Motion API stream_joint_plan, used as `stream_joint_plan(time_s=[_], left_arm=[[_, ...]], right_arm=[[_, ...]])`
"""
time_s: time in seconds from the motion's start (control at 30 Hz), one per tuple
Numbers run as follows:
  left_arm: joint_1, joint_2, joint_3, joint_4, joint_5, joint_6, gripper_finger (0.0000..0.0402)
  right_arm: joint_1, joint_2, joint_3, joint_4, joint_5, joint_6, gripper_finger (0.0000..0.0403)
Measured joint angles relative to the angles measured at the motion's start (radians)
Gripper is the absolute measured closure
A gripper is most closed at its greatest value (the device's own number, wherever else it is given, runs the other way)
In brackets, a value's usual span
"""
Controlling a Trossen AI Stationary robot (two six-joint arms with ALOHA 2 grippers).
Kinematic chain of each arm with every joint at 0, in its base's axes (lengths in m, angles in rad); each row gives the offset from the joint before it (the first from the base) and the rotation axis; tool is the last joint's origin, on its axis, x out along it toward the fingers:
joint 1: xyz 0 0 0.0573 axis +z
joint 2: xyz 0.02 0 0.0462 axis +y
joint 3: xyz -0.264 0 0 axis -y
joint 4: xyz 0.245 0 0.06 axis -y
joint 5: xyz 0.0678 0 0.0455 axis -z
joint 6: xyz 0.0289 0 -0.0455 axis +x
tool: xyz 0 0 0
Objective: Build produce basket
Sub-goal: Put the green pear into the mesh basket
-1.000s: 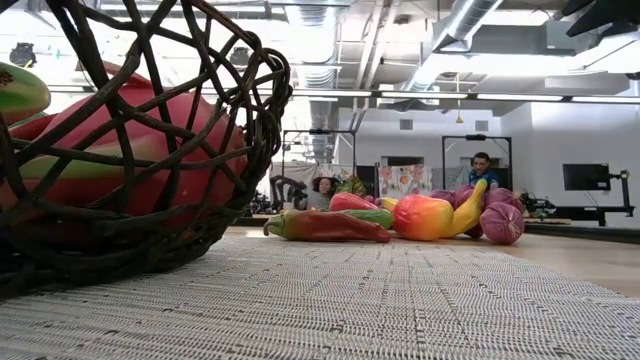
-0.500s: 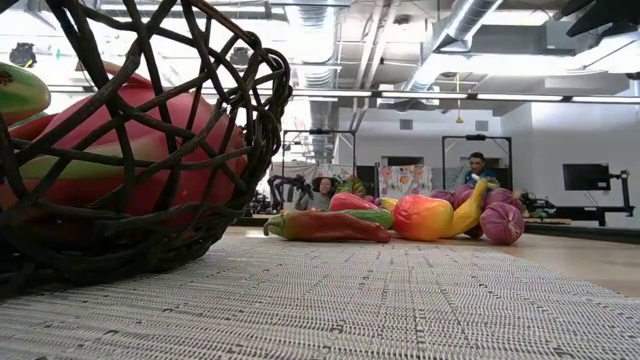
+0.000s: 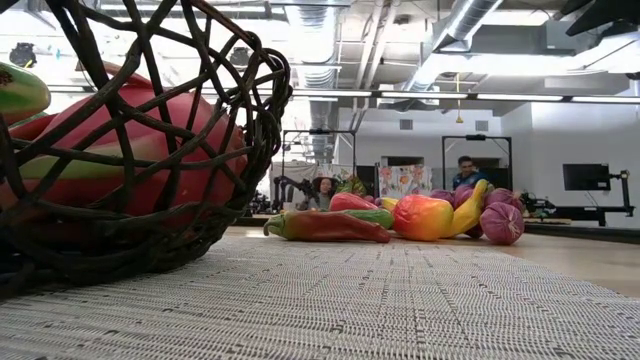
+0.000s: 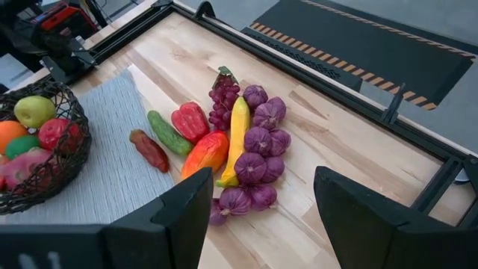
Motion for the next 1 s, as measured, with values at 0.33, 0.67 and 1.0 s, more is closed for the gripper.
stream_joint_plan(time_s=[0.33, 0.67, 1.0], left_arm=[[-0.007, 0.012, -0.006, -0.04, -0.016, -0.01, 0.0085], [-0.034, -0.067, -0.201, 0.111, -0.031, -0.041, 0.0085], [-0.028, -0.167, -0.406, 0.338, -0.004, 0.079, 0.0085]], right_arm=[[0.0, 0.0, 0.0, 0.0, 0.0, 0.0, 0.0148], [0.0, 0.0, 0.0, 0.0, 0.0, 0.0, 0.0148], [0.0, 0.0, 0.0, 0.0, 0.01, -0.002, 0.0148]])
